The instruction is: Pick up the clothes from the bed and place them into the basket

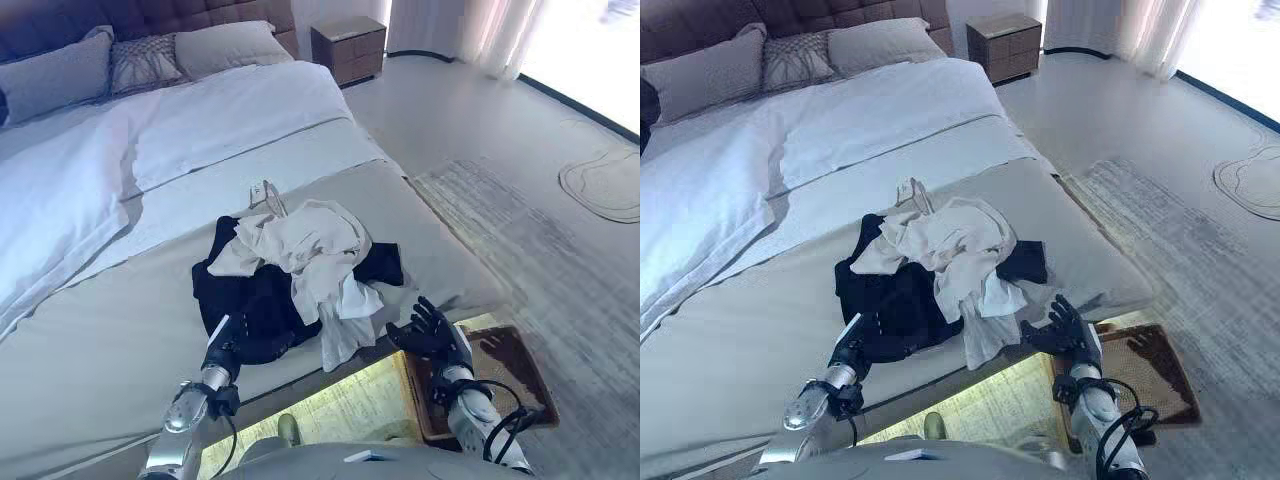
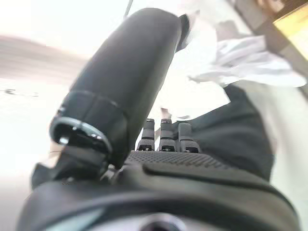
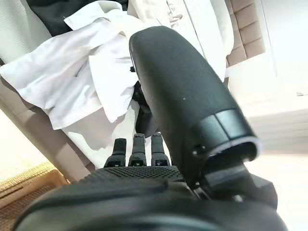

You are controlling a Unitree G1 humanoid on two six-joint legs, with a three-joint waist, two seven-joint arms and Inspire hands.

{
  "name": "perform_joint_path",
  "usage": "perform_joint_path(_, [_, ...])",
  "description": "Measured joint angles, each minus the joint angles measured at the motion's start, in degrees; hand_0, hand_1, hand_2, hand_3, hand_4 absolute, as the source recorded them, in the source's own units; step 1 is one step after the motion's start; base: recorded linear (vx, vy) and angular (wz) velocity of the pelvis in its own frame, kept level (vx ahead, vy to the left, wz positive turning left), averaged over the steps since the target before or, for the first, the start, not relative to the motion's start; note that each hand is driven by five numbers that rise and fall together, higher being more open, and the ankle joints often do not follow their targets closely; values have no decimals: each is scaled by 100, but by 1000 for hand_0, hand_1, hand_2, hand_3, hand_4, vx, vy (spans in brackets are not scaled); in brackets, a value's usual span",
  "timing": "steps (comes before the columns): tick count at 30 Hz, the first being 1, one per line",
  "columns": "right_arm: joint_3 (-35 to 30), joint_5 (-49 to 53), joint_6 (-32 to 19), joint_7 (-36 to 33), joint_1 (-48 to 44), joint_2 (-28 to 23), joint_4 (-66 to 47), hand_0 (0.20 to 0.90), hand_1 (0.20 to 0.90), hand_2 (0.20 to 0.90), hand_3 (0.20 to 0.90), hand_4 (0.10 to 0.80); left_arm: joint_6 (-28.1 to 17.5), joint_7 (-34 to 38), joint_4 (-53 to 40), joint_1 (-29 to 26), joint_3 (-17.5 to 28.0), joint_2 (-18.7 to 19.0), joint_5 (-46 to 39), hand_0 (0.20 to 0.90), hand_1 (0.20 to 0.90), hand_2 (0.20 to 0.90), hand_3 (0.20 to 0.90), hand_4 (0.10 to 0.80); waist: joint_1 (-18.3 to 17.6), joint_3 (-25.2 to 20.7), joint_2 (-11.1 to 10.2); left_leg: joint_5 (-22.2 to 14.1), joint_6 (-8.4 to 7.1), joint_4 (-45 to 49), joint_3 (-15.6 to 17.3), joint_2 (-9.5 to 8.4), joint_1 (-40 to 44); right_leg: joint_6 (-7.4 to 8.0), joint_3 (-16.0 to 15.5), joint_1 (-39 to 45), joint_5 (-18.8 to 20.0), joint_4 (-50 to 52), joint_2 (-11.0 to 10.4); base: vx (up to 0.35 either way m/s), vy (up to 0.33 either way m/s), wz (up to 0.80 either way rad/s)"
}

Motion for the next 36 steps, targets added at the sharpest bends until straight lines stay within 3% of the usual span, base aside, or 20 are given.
perform_joint_path(18, [118, -265, 243, 167, 100, -86, 0, 900, 900, 900, 900, 800, 6, 654, 0, -2, 2, 31, 150, 900, 900, 900, 900, 800, 27, 3, -6, -3, -3, -2, -17, -2, -7, 0, -19, 3, 0, 1, 1, 0, 0, 0])
perform_joint_path(27, [136, -1323, 217, -572, -191, -422, -9, 900, 900, 900, 900, 800, 241, 813, 4, -32, -4, 79, 350, 900, 900, 900, 900, 800, 96, 39, -64, -2, -3, -2, -63, -7, -41, 0, -61, 18, 1, 4, 4, -16, 25, 2])
perform_joint_path(36, [99, -2894, 211, -1013, -1480, -1234, -27, 900, 900, 900, 900, 800, 241, 787, 145, -330, -2, 192, 564, 900, 900, 900, 900, 800, 481, 130, -211, 15, 8, 1, -286, -82, -88, -4, -327, 100, 3, 52, -32, 1, 98, 15])
